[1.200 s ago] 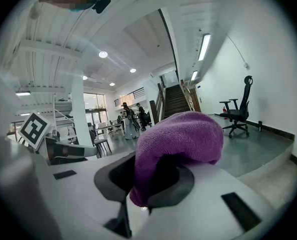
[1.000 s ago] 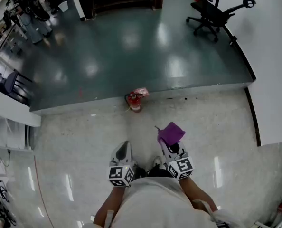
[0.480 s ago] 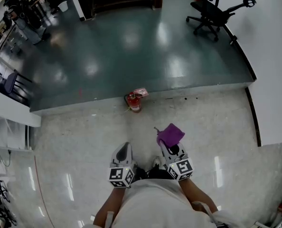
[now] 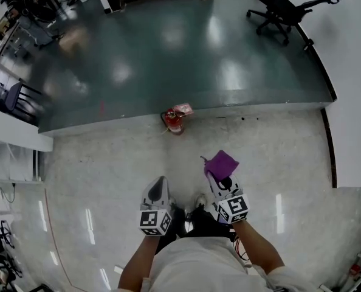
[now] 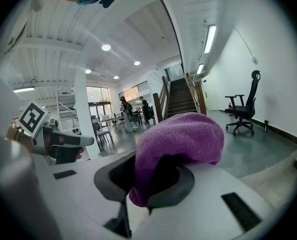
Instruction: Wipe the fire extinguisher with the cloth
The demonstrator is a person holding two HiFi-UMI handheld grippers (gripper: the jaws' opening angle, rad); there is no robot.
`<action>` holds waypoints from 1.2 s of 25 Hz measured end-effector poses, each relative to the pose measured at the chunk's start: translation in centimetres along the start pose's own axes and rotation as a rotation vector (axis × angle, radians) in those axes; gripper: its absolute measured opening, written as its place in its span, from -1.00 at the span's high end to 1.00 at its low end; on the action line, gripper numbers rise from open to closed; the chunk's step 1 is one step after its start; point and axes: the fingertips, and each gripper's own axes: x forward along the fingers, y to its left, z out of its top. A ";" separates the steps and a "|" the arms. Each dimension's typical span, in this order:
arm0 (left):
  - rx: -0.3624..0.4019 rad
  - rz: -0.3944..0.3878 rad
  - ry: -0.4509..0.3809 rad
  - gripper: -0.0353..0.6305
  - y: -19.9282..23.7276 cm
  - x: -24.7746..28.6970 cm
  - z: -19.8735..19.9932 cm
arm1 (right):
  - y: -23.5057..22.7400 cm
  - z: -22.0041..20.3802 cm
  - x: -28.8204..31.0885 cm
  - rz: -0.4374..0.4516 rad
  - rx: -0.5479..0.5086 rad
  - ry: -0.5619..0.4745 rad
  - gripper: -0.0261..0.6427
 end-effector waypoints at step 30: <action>0.105 -0.125 -0.073 0.88 17.2 15.5 -5.2 | -2.1 -10.1 23.2 -0.022 -0.183 0.057 0.74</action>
